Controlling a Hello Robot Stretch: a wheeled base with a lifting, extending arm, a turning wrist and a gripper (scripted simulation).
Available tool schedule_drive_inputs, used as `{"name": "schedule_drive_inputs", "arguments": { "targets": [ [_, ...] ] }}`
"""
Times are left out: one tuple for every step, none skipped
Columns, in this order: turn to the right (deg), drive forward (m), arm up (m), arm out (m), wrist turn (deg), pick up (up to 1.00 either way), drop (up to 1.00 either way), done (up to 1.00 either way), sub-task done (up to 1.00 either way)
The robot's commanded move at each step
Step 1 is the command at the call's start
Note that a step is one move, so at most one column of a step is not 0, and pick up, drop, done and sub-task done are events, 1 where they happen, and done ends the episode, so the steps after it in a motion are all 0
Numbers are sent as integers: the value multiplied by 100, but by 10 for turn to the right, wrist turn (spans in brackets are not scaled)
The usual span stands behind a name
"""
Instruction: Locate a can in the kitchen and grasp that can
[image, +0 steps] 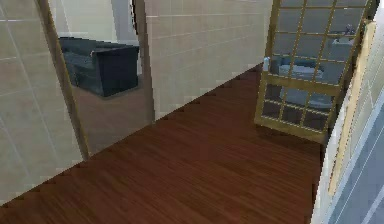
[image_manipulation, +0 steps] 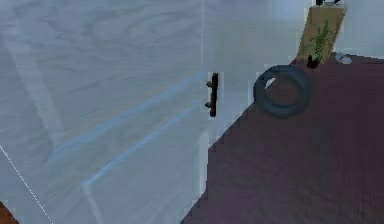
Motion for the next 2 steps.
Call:
{"name": "schedule_drive_inputs", "arguments": {
  "targets": [
    [0,50,0,0,0,0,0,0,0],
    [120,0,0,0,0,0,0,0,0]
  ]
}}
